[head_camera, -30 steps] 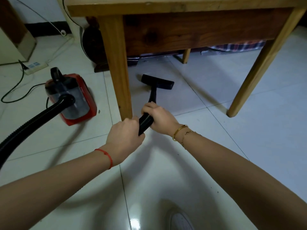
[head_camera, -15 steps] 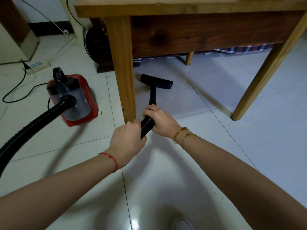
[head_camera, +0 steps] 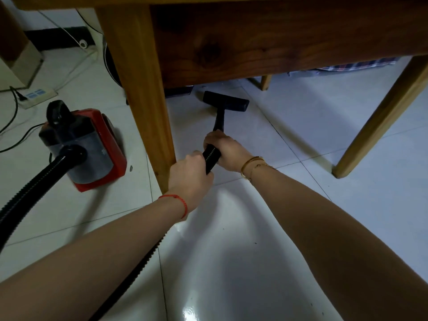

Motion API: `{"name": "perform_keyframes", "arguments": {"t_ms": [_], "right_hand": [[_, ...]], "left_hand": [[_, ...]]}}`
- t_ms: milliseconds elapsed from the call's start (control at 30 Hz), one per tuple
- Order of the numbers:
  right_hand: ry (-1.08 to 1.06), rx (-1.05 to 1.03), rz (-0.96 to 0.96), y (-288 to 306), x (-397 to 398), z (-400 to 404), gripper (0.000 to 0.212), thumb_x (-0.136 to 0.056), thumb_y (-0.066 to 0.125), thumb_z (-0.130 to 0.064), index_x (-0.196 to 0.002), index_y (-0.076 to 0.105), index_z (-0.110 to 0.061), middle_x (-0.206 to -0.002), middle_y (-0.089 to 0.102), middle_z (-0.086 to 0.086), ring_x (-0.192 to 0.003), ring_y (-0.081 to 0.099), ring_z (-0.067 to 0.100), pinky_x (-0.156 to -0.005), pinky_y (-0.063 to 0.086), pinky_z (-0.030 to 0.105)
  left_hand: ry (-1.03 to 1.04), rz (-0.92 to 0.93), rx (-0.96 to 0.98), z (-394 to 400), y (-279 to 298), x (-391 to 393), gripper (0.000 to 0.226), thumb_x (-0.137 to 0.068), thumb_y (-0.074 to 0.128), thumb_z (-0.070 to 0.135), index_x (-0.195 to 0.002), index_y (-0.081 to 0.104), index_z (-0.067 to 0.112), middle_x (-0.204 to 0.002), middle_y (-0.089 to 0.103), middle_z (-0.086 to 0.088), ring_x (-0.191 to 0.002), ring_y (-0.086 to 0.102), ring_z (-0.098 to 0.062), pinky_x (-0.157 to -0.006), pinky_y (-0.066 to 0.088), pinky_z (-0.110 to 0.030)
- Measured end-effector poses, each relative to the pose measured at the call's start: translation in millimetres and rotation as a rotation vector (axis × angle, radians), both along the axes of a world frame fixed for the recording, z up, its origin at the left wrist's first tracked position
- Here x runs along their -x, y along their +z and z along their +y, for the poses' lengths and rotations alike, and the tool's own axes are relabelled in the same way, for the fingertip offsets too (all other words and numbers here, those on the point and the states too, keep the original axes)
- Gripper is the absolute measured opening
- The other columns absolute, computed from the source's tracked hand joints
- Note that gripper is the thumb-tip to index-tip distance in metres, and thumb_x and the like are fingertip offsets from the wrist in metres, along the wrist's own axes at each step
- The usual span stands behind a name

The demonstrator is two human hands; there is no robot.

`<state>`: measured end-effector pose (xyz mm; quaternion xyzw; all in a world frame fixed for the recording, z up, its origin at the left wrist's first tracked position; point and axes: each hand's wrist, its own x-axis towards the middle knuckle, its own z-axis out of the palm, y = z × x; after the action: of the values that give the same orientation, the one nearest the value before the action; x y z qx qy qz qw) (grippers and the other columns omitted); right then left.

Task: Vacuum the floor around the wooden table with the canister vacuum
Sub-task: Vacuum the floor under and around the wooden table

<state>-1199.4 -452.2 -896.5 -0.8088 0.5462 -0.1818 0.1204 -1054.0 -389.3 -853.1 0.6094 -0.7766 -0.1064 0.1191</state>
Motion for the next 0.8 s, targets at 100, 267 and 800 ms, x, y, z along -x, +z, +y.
{"name": "perform_keyframes", "arguments": {"t_ms": [100, 267, 800], "right_hand": [[0.018, 0.018, -0.025, 4.7, 4.9, -8.2, 0.016, -0.079, 0.060, 0.005, -0.094, 0.060, 0.000, -0.100, 0.059, 0.016, -0.098, 0.052, 0.030, -0.088, 0.045, 0.037], [0.049, 0.017, -0.032, 5.9, 4.4, -1.0, 0.017, -0.078, 0.060, 0.004, -0.093, 0.059, -0.004, -0.099, 0.058, 0.012, -0.095, 0.052, 0.028, -0.087, 0.048, 0.044], [0.020, 0.092, 0.243, 36.3, -38.9, 113.9, 0.025, -0.085, 0.062, -0.022, -0.107, 0.057, -0.013, -0.104, 0.060, 0.007, -0.098, 0.055, 0.026, -0.068, 0.053, 0.037]], "left_hand": [[0.013, 0.014, 0.008, -7.7, 2.4, 5.6, 0.022, -0.089, 0.057, 0.022, -0.107, 0.052, 0.010, -0.082, 0.053, -0.002, -0.065, 0.049, -0.017, -0.046, 0.032, -0.022], [0.008, -0.001, 0.002, 0.1, 5.4, 3.3, 0.021, -0.088, 0.057, 0.024, -0.104, 0.051, 0.011, -0.079, 0.049, 0.000, -0.064, 0.047, -0.016, -0.042, 0.027, -0.020], [-0.141, -0.132, 0.007, 93.0, 27.8, -59.5, 0.020, -0.084, 0.057, 0.029, -0.091, 0.041, 0.018, -0.064, 0.045, 0.004, -0.053, 0.046, -0.015, -0.043, 0.029, -0.023]]}}
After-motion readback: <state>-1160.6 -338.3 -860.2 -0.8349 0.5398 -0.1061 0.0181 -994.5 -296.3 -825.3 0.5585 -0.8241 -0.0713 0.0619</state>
